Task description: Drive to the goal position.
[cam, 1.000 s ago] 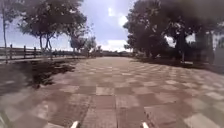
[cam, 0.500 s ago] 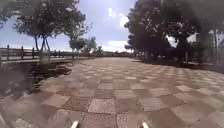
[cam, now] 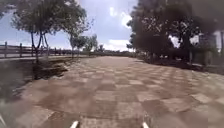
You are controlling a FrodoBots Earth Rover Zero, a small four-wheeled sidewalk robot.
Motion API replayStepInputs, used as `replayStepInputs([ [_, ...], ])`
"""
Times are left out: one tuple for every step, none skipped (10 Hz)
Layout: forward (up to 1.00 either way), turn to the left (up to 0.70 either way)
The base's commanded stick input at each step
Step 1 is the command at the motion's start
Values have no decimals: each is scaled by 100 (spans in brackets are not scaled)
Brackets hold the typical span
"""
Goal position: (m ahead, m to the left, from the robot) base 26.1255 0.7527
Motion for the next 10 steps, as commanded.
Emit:
replayStepInputs([
  [100,0],
  [100,0],
  [100,0],
  [100,0],
  [100,0],
  [100,0],
  [100,0],
  [100,0],
  [100,0],
  [100,0],
])
